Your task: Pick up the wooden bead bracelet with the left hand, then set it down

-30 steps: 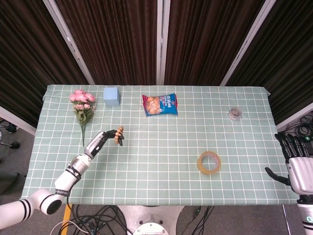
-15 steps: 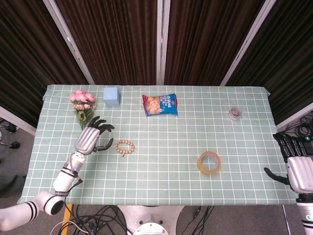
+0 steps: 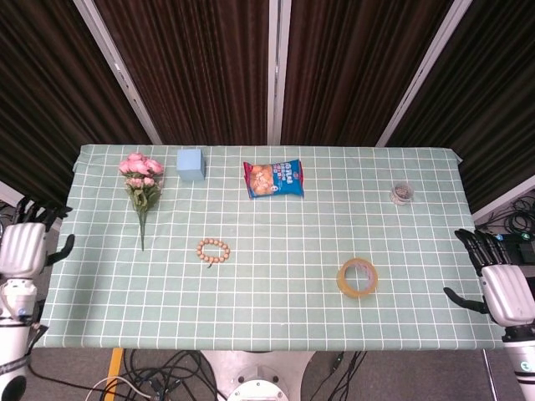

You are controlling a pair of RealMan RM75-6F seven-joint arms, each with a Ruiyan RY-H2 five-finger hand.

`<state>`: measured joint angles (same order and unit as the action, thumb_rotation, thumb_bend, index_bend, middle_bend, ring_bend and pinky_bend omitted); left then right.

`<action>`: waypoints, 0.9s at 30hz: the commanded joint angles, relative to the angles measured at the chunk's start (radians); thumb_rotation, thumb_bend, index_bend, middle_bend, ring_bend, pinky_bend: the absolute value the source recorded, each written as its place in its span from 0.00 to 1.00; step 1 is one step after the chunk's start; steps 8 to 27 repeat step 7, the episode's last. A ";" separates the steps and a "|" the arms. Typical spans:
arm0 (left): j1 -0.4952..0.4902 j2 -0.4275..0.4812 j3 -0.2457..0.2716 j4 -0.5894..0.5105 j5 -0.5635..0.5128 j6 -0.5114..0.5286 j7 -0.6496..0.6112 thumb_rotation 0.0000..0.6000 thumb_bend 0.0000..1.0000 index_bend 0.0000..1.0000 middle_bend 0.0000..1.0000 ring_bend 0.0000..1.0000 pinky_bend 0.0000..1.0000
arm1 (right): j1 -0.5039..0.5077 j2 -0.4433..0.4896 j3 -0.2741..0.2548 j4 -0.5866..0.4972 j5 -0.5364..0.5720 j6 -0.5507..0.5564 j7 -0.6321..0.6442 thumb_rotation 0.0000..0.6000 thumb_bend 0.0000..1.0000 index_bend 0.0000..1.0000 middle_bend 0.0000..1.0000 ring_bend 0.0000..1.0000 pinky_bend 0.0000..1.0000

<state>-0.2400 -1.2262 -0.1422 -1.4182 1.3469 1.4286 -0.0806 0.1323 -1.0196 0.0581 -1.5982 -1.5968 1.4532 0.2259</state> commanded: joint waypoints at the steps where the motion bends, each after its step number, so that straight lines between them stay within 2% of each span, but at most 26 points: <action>1: 0.090 0.040 0.062 -0.063 0.027 0.096 0.017 1.00 0.36 0.30 0.34 0.14 0.05 | 0.002 -0.011 -0.004 -0.007 -0.009 0.006 0.005 1.00 0.08 0.00 0.07 0.00 0.00; 7: 0.149 0.071 0.120 -0.135 0.071 0.127 0.035 1.00 0.36 0.30 0.34 0.14 0.05 | 0.000 -0.030 -0.004 -0.005 -0.006 0.017 -0.047 1.00 0.08 0.00 0.07 0.00 0.00; 27: 0.149 0.071 0.120 -0.135 0.071 0.127 0.035 1.00 0.36 0.30 0.34 0.14 0.05 | 0.000 -0.030 -0.004 -0.005 -0.006 0.017 -0.047 1.00 0.08 0.00 0.07 0.00 0.00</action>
